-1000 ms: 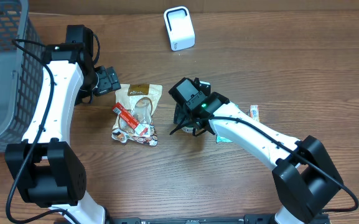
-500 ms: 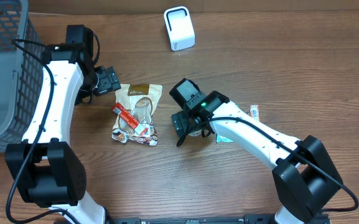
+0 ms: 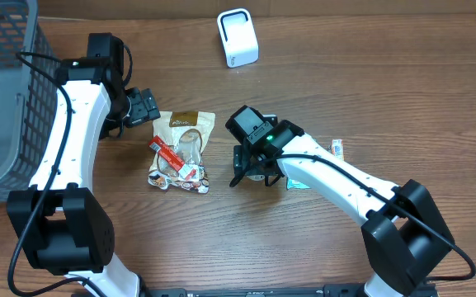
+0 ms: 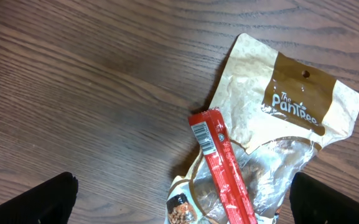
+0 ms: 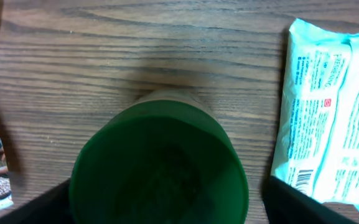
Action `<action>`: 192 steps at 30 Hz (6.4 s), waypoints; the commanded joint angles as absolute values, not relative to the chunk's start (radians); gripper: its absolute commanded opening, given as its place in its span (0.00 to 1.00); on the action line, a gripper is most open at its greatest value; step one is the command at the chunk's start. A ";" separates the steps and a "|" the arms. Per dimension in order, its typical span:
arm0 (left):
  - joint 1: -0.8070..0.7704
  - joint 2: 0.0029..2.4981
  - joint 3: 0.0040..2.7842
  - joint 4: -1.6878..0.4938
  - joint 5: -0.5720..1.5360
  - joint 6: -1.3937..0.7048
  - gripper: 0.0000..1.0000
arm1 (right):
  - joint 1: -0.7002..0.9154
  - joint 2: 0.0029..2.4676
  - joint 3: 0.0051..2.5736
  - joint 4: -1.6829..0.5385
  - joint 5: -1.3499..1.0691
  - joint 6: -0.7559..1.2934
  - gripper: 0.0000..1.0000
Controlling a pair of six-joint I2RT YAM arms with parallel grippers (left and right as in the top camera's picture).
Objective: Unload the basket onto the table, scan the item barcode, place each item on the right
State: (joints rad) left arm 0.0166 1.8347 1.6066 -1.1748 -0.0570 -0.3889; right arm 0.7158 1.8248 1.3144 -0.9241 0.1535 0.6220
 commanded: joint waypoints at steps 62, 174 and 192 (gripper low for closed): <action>0.016 1.829 1.623 -1.173 -0.062 -0.374 1.00 | 0.561 1.829 1.656 -1.083 0.156 0.479 1.00; 0.016 1.829 1.623 -1.173 -0.062 -0.374 1.00 | 0.599 1.876 1.481 -1.099 -0.002 0.640 1.00; 0.016 1.829 1.623 -1.173 -0.062 -0.374 1.00 | 0.617 1.876 1.374 -0.928 -0.002 0.549 0.95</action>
